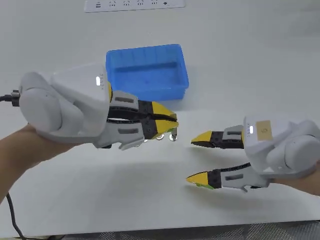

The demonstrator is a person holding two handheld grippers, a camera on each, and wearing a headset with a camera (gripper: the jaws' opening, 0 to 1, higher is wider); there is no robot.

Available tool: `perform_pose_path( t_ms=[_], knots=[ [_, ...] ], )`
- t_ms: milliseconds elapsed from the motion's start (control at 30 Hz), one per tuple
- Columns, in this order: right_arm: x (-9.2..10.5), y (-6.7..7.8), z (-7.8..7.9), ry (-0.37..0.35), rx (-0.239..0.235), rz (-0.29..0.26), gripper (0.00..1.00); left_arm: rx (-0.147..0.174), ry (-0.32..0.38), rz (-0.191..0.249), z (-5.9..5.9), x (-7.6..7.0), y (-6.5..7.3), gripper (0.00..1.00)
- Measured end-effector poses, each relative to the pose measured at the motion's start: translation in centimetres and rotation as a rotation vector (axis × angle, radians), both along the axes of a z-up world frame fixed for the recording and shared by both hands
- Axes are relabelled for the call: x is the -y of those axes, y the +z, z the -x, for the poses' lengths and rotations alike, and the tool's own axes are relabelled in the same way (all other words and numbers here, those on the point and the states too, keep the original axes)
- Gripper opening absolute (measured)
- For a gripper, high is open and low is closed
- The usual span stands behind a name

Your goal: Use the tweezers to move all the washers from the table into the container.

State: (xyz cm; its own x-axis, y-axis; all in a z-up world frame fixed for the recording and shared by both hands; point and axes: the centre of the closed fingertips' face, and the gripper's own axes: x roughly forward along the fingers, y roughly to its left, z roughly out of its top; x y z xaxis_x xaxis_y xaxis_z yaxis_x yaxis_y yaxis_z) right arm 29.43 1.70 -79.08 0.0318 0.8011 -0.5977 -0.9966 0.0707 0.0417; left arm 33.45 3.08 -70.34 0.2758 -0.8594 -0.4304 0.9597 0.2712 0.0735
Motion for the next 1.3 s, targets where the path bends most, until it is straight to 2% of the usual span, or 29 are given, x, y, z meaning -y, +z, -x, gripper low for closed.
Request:
perform_pose_path(
  t_ms=[100,467,667,767,833,967,1067,1167,1300],
  knots=[
    [0.1,-0.1,0.1,0.005,-0.004,0.006,0.49,0.005,0.002,-0.007,-0.2,-0.1,-0.2,0.06],
    [0.2,-0.5,0.3,0.036,-0.010,0.057,0.52,-0.027,-0.013,0.002,-0.2,0.1,-0.5,0.06],
    [0.0,-0.4,-0.2,0.078,0.028,0.089,0.56,-0.049,-0.019,0.005,-0.1,-0.2,-0.5,0.06],
    [-0.5,0.1,-0.7,0.099,0.058,0.081,0.55,-0.065,-0.025,0.006,0.1,-0.2,-0.6,0.06],
    [-1.0,0.2,-1.0,0.107,0.059,0.076,0.54,-0.068,-0.027,0.003,0.1,-0.3,-0.6,0.06],
    [-1.8,0.0,-2.0,0.127,0.088,0.085,0.47,-0.080,-0.032,-0.004,0.2,-0.4,-0.6,0.06],
    [-2.6,0.3,-2.8,0.127,0.100,0.070,0.44,-0.086,-0.038,-0.010,0.3,-0.4,-0.6,0.06],
    [-3.3,0.4,-3.5,0.127,0.096,0.064,0.36,-0.088,-0.044,-0.021,0.2,-0.5,-0.7,0.06],
    [-3.8,0.5,-3.7,0.141,0.088,0.061,0.26,-0.091,-0.044,-0.030,0.1,-0.5,-0.7,0.06]
  ],
)
